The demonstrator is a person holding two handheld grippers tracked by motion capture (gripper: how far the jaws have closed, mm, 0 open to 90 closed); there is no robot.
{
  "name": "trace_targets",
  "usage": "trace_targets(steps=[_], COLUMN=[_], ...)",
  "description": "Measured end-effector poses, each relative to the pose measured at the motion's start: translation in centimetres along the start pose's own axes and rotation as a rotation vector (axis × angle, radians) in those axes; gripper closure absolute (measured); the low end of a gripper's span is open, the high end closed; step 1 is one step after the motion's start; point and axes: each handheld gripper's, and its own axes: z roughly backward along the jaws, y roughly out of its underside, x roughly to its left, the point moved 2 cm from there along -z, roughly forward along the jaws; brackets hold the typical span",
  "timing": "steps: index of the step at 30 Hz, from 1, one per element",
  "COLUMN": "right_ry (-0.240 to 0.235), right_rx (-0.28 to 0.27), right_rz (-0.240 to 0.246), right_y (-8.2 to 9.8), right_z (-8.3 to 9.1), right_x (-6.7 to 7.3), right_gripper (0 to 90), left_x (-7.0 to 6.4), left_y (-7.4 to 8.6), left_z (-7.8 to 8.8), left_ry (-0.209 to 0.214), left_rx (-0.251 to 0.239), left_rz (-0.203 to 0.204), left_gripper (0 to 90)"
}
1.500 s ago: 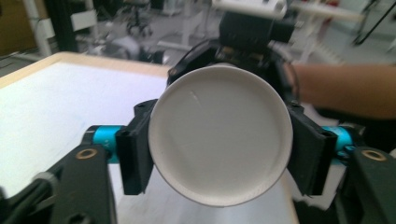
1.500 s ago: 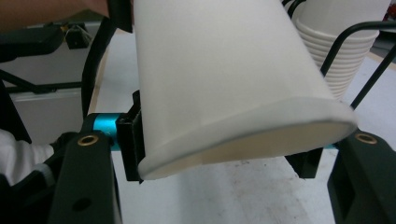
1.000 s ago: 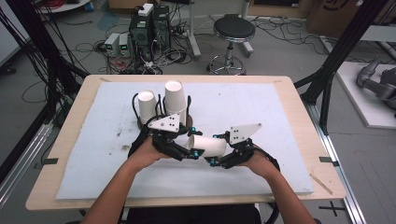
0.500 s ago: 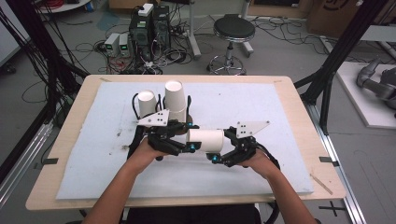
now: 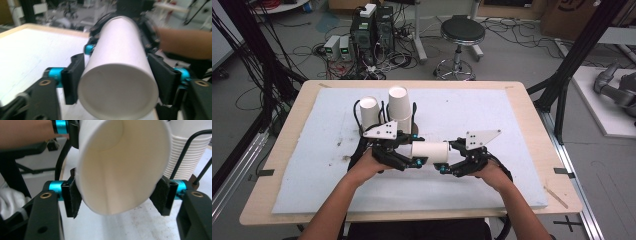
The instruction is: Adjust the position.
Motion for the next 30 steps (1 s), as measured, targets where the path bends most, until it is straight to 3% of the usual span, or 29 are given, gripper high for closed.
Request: trace_targets(steps=[2,10,12,13,14,18,22,26,30], right_ry=[0.013,-0.008,-0.015,-0.022,-0.017,-0.007,-0.003,-0.032,-0.039], right_rx=[0.013,0.047,0.043,0.027,-0.002,-0.063,-0.084,-0.101,-0.098], right_rz=[0.007,0.019,0.016,0.004,-0.037,-0.070,-0.070,-0.055,-0.038], right_y=[0.0,0.1,0.0,0.0,-0.1,-0.4,-0.5,-0.6,-0.7], right_z=[-0.1,-0.2,-0.1,-0.1,0.0,0.1,0.3,0.5,0.7], right_x=[0.1,0.1,0.1,0.1,0.0,0.0,0.0,0.0,0.0], right_gripper=[37.4,40.2,39.6,36.0,28.0,22.9,22.2,28.8,34.2], left_x=[-0.1,-0.2,-0.1,-0.1,-0.2,0.0,0.0,0.0,0.0], left_y=[-0.1,0.0,0.1,0.1,0.2,0.7,1.2,1.2,1.4], left_z=[-0.1,0.1,0.3,0.4,0.4,0.2,0.1,0.1,-0.2], left_ry=[-0.019,0.000,0.022,0.035,0.045,0.053,0.066,0.079,0.072], left_rx=[0.050,0.095,0.067,0.050,0.021,-0.042,-0.057,-0.073,-0.031], left_rz=[-0.028,-0.070,-0.058,-0.048,-0.041,-0.009,-0.007,-0.017,-0.019], left_gripper=[28.1,33.2,33.8,34.8,36.3,36.3,36.3,36.4,36.4])
